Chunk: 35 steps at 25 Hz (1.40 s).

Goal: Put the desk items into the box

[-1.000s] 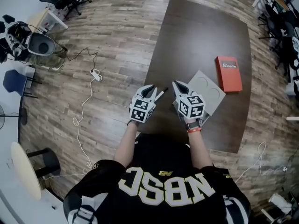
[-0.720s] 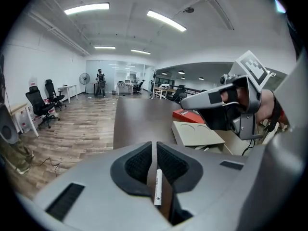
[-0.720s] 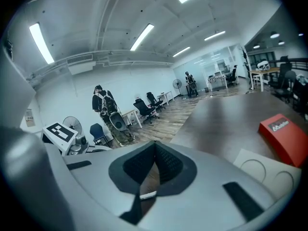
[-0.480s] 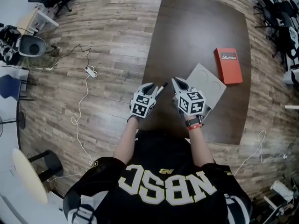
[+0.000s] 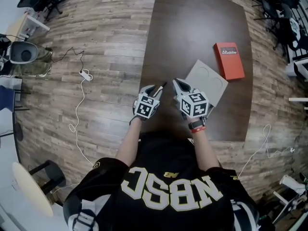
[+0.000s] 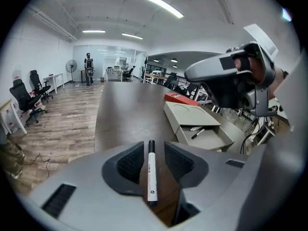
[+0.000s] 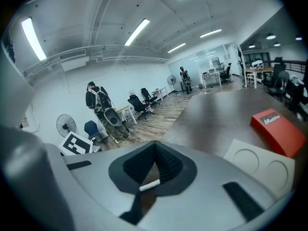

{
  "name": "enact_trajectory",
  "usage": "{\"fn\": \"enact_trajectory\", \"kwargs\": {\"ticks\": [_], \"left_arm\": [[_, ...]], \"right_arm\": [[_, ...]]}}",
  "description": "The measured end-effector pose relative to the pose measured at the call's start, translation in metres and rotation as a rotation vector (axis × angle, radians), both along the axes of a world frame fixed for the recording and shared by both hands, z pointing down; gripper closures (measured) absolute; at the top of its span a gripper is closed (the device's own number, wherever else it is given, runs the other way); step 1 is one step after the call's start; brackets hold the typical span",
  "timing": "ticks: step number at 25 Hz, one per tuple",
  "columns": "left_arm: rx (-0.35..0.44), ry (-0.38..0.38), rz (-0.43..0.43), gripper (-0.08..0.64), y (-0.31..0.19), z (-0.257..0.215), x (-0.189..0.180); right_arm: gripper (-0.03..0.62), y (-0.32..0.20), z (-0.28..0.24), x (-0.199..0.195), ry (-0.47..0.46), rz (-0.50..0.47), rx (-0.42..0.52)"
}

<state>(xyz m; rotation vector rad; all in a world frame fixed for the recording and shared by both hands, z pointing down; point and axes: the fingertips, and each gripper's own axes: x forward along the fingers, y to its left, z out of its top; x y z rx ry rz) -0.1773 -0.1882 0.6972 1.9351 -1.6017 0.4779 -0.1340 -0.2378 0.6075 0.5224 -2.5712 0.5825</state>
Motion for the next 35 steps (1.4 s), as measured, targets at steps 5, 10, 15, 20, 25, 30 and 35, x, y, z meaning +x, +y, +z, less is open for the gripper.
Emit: {"fn": "enact_trajectory", "kwargs": {"ticks": [5, 10, 15, 20, 25, 30, 35], "left_arm": [[-0.047, -0.025, 0.039, 0.390, 0.000, 0.024, 0.007], [-0.069, -0.029, 0.056, 0.354, 0.002, 0.044, 0.013], [-0.094, -0.034, 0.056, 0.350, 0.000, 0.062, 0.015], [-0.114, -0.086, 0.028, 0.419, 0.003, 0.077, 0.010], [-0.112, -0.101, 0.002, 0.480, 0.004, 0.080, 0.002], [-0.130, -0.108, -0.003, 0.483, 0.005, 0.082, 0.001], [-0.113, -0.118, -0.003, 0.483, 0.008, 0.073, -0.002]], "right_arm": [[0.584, -0.007, -0.001, 0.008, 0.008, 0.025, 0.004], [0.584, -0.009, 0.000, 0.019, 0.018, 0.044, 0.006], [0.584, -0.008, 0.002, 0.023, 0.053, 0.027, 0.035], [0.584, -0.009, 0.000, 0.027, 0.045, 0.038, 0.033], [0.584, -0.010, -0.001, 0.032, 0.037, 0.058, 0.033], [0.584, -0.011, -0.002, 0.034, 0.051, 0.055, 0.056], [0.584, -0.011, -0.003, 0.039, 0.054, 0.063, 0.064]]}}
